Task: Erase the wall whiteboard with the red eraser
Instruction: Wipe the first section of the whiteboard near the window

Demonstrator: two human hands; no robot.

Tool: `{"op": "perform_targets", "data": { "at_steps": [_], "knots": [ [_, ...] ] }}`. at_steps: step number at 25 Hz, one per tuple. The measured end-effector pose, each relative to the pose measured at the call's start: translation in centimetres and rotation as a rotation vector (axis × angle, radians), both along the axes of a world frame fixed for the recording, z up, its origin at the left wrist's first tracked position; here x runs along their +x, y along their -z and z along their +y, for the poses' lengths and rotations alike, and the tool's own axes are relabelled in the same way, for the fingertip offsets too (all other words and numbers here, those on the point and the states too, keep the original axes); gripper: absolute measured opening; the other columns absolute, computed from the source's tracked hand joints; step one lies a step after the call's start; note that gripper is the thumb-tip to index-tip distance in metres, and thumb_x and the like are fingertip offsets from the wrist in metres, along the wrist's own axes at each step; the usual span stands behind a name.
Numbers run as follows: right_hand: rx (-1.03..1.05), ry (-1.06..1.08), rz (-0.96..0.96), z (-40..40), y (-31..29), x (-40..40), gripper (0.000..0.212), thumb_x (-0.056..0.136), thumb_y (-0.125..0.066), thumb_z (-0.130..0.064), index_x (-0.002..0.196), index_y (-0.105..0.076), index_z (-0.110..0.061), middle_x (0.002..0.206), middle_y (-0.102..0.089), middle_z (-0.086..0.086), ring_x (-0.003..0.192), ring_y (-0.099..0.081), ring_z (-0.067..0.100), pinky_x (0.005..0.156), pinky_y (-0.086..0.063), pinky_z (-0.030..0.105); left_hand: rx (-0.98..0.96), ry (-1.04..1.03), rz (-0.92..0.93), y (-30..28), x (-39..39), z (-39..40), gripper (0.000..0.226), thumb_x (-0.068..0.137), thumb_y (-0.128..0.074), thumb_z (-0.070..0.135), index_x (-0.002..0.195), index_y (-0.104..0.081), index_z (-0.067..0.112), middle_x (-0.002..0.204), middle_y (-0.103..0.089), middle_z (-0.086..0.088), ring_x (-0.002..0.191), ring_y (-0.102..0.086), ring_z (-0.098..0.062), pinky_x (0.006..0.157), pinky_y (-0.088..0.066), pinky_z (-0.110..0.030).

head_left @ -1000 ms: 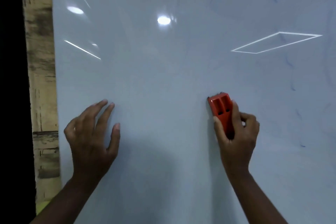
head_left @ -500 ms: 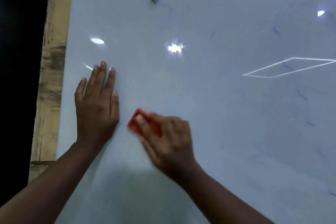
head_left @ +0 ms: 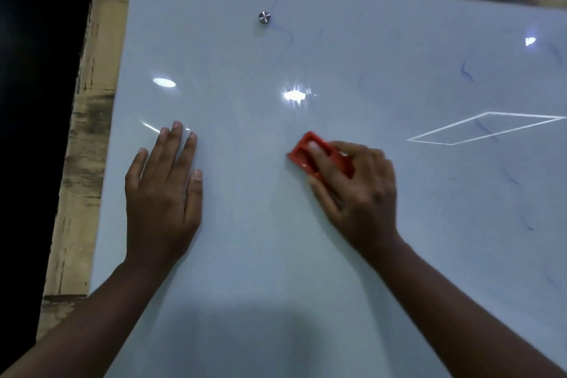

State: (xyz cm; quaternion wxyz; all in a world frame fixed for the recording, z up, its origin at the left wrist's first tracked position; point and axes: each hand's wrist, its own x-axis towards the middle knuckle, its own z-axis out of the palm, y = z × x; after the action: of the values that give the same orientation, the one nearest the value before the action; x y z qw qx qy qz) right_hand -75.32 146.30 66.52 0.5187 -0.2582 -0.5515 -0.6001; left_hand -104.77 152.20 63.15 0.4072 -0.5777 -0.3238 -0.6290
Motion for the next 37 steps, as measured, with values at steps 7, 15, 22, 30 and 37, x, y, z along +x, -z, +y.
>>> {"op": "perform_targets", "data": {
  "at_steps": [7,15,22,30,37],
  "knots": [
    [0.054,0.007,0.388,-0.8,-4.1,8.7,0.043,0.105,-0.06,-0.038,0.144,-0.061,-0.019,0.121,-0.061,0.018,0.103,-0.055,0.036,0.087,-0.046,0.044,-0.031,-0.033,0.003,0.3,0.5,-0.1,0.061,0.109,-0.042,0.032,0.165,-0.032,0.009,0.175,-0.024,-0.01,0.163,-0.02,-0.026,0.131,-0.018,-0.053],
    [-0.022,0.018,0.337,0.7,-3.3,-4.2,0.059,0.091,-0.061,-0.03,0.149,-0.056,-0.018,0.123,-0.061,0.018,0.102,-0.057,0.04,0.081,-0.043,0.046,-0.028,-0.046,-0.003,0.3,0.7,-0.1,0.063,0.109,-0.038,0.036,0.166,-0.031,0.009,0.174,-0.024,-0.012,0.163,-0.021,-0.028,0.131,-0.017,-0.053],
    [-0.203,0.041,-0.135,1.3,0.4,-12.9,0.055,0.098,-0.053,-0.035,0.149,-0.054,-0.012,0.132,-0.06,0.017,0.109,-0.056,0.034,0.081,-0.044,0.045,-0.023,-0.011,-0.02,0.2,0.4,0.1,0.068,0.105,-0.049,0.032,0.165,-0.031,0.005,0.172,-0.029,-0.014,0.162,-0.024,-0.028,0.13,-0.021,-0.054],
    [-0.03,0.117,0.017,0.4,-7.1,-3.1,0.047,0.104,-0.055,-0.03,0.148,-0.056,-0.014,0.129,-0.062,0.017,0.098,-0.059,0.038,0.075,-0.045,0.045,0.014,-0.057,-0.057,-1.3,0.3,-1.2,0.057,0.1,-0.05,0.032,0.15,-0.054,0.005,0.158,-0.051,-0.015,0.146,-0.047,-0.034,0.113,-0.035,-0.056],
    [0.023,0.196,0.307,-0.8,-9.6,5.5,0.051,0.105,-0.053,-0.031,0.154,-0.048,-0.017,0.12,-0.057,0.017,0.098,-0.054,0.035,0.076,-0.048,0.047,-0.051,-0.064,-0.031,-11.0,0.4,-0.1,0.069,0.104,-0.036,0.047,0.162,-0.038,0.009,0.174,-0.025,-0.011,0.162,-0.021,-0.028,0.125,-0.017,-0.06]
  ]
}}
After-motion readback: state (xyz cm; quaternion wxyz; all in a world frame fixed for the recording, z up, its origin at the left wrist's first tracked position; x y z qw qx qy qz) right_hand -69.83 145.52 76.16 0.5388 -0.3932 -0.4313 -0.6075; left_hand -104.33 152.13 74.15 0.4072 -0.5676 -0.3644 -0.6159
